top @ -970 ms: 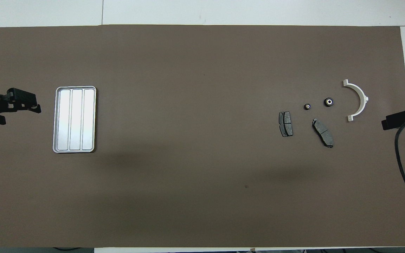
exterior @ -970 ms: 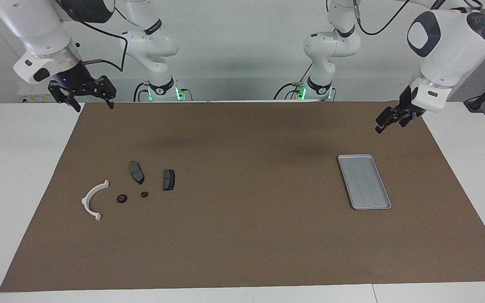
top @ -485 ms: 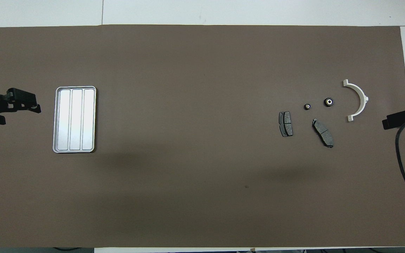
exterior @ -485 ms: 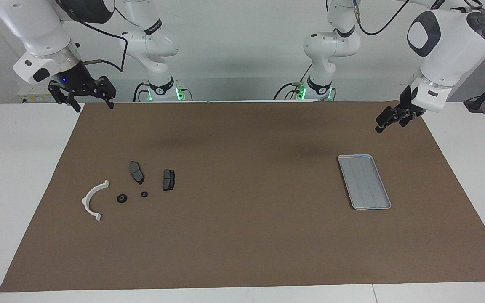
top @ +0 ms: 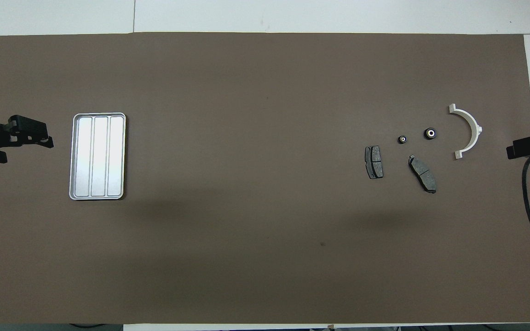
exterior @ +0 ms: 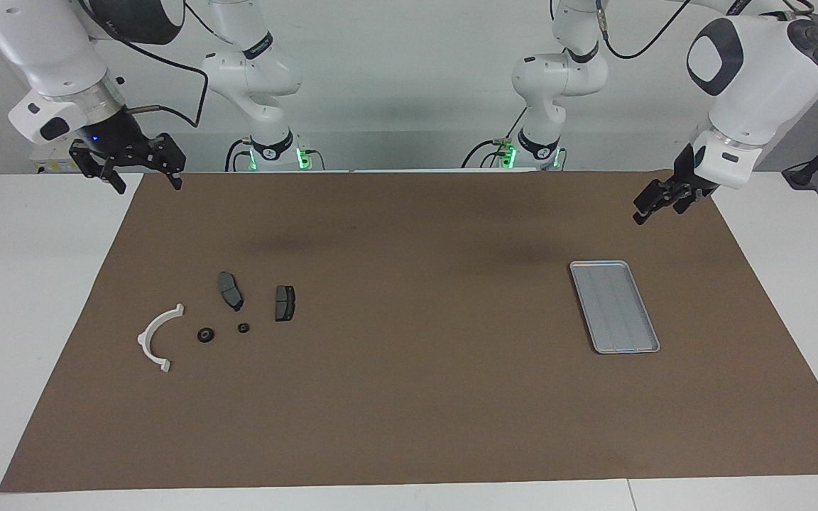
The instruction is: Pick bearing gear from pile to tray
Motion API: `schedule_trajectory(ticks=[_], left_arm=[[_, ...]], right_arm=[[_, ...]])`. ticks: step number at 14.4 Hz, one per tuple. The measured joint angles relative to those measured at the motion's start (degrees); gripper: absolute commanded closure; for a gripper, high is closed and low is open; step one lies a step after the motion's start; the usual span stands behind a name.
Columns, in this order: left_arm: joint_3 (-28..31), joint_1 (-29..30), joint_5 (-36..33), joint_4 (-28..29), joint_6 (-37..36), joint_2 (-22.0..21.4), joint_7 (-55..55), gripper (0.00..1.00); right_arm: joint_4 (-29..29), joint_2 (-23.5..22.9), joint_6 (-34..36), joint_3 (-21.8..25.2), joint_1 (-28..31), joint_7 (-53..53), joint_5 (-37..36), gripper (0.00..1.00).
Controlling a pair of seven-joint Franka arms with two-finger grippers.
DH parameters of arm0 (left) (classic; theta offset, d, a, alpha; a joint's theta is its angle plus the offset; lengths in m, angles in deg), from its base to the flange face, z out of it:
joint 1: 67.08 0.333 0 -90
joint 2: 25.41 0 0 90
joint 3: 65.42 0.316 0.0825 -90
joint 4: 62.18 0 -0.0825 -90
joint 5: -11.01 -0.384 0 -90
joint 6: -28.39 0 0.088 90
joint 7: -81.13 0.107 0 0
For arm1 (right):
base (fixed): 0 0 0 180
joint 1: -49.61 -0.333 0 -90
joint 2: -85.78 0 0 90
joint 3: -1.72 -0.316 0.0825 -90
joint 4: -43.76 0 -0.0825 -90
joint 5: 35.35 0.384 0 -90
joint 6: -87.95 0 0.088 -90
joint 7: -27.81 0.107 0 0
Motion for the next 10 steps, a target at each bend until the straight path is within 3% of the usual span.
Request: schedule_trajectory(ticks=[5,10], left_arm=[[0.0,0.0,0.0,0.0,0.0,0.0,0.0,0.0],[0.0,0.0,0.0,0.0,0.1,-0.5,0.0,0.0]], right_arm=[[-0.4,-7.6,-9.4,0.0,0.7,0.0,0.0,0.01],[-1.1,-20.1,-20.8,-0.3,0.6,0.0,0.0,0.01]])
